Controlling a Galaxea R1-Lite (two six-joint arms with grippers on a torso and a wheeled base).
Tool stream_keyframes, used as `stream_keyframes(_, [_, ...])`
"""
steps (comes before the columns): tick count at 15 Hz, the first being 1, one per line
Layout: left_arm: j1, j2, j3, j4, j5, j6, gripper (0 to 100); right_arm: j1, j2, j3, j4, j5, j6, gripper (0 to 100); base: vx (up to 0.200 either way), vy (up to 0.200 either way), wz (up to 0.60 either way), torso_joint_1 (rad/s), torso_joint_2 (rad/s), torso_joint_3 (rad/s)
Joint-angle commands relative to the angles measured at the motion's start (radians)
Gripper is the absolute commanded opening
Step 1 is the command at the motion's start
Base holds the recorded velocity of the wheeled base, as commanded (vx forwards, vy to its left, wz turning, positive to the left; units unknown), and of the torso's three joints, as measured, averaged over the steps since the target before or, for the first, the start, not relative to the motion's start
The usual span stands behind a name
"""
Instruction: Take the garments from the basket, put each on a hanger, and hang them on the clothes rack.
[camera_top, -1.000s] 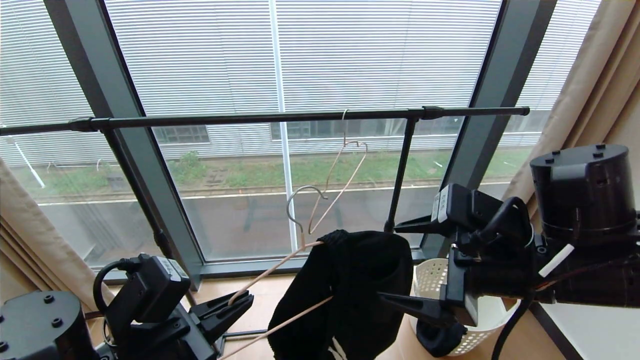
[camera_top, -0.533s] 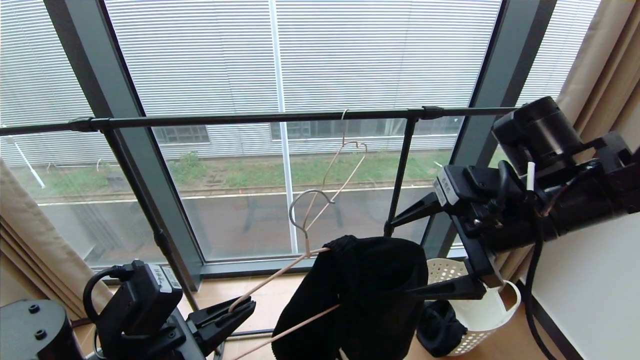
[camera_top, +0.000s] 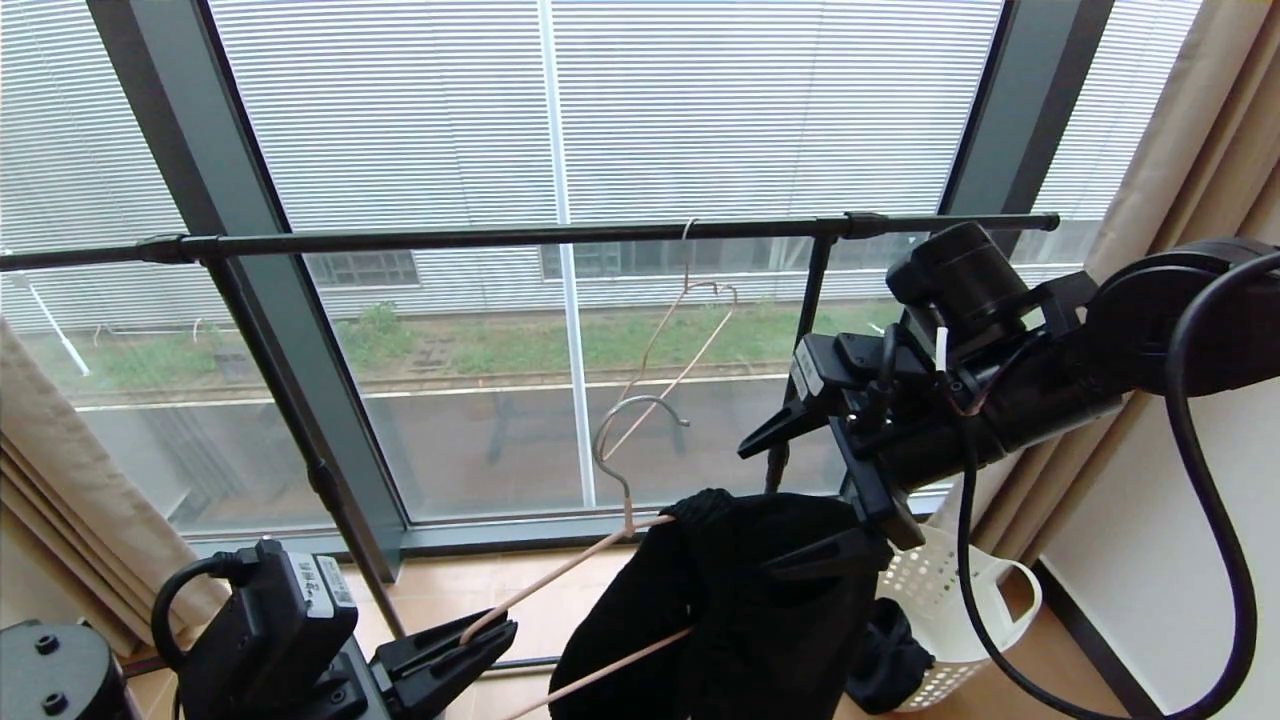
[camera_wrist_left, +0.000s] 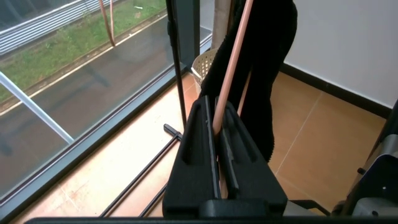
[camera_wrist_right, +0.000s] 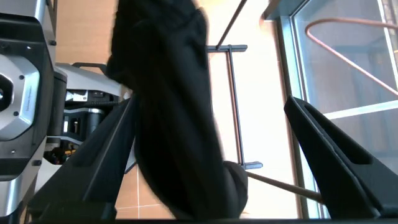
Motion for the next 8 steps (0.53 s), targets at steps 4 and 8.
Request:
stream_keyframes(4, [-0.011, -0.018, 0.001, 0.0, 0.0, -0.001, 0, 0.044, 0.053, -0.065, 0.0, -0.042, 0.032, 100, 0.0, 0.0, 0.0, 0.0, 0.0, 0.0])
stream_keyframes(8, [-0.017, -0.025, 0.001, 0.0, 0.0, -0.001, 0, 0.078, 0.101, -0.1, 0.003, -0.051, 0.038, 100, 0.0, 0.0, 0.0, 0.0, 0.0, 0.0])
